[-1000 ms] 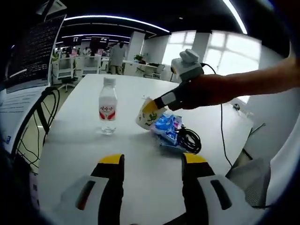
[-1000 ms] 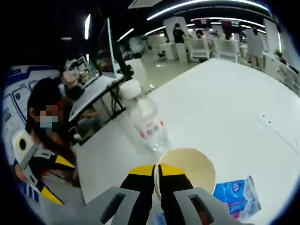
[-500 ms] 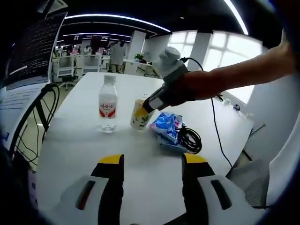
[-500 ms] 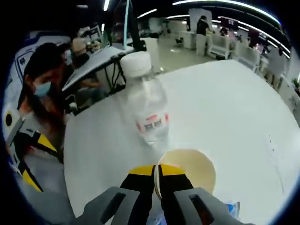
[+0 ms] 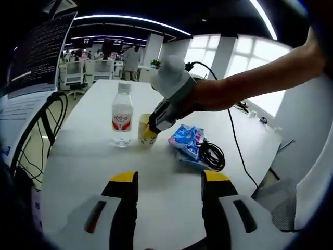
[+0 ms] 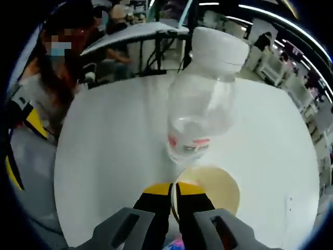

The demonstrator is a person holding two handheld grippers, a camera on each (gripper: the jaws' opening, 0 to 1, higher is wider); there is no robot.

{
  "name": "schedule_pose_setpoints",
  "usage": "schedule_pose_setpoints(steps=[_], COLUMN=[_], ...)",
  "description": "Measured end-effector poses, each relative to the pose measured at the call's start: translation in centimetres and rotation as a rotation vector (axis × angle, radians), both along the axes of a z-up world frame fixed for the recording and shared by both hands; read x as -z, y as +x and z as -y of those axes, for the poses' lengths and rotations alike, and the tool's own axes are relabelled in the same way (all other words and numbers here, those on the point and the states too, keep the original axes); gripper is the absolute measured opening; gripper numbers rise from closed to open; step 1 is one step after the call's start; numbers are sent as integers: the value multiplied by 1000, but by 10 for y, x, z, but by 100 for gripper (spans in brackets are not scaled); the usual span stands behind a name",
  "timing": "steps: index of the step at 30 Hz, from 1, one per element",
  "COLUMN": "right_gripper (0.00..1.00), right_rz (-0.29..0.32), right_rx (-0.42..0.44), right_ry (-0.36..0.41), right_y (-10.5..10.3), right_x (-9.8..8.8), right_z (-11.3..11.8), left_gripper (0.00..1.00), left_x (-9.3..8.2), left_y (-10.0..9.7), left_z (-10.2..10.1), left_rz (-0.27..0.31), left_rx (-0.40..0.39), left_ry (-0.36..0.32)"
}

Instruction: Arrange the tabletop items into an orderly group along one side of the table until the central work area is clear of visible clutter.

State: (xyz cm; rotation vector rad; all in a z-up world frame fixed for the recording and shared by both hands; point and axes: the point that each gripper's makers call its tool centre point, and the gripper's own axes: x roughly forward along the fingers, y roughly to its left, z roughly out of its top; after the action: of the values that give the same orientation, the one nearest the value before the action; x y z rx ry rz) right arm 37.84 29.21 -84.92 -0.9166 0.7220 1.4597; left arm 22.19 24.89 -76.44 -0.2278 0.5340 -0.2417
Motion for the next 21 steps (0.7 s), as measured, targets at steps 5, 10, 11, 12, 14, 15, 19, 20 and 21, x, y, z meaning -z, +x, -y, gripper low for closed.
schedule_pose_setpoints(steps=[5, 10, 11, 12, 14, 15, 19, 20, 21], right_gripper=[0, 0, 0, 0, 0, 0, 2, 4, 6], right_rz=[14, 37, 37, 40, 46, 48, 71, 71, 73], right_rx=[4, -12, -11, -9, -9, -9, 17, 23, 30], right_ry=[-6, -12, -11, -11, -16, -16, -15, -15, -16], right_y=[3, 6, 7, 8, 9, 10, 17, 18, 20], right_x=[2, 5, 5, 5, 4, 3, 4, 4, 5], right_z=[-1, -3, -3, -3, -2, -1, -2, -2, -2], left_gripper=[46, 46, 46, 46, 46, 46, 46, 46, 46], left_x=[0, 4, 4, 4, 4, 3, 2, 3, 2], left_y=[-2, -2, -2, -2, -2, -2, -2, -2, -2], left_z=[-4, -6, -6, -6, -6, -6, -7, -8, -8], left_rz=[5, 1, 1, 0, 0, 2, 3, 4, 4], left_rx=[-12, -17, -19, -19, -21, -24, -33, -34, -35], left_ry=[-9, -11, -13, -13, -12, -14, -20, -20, -20])
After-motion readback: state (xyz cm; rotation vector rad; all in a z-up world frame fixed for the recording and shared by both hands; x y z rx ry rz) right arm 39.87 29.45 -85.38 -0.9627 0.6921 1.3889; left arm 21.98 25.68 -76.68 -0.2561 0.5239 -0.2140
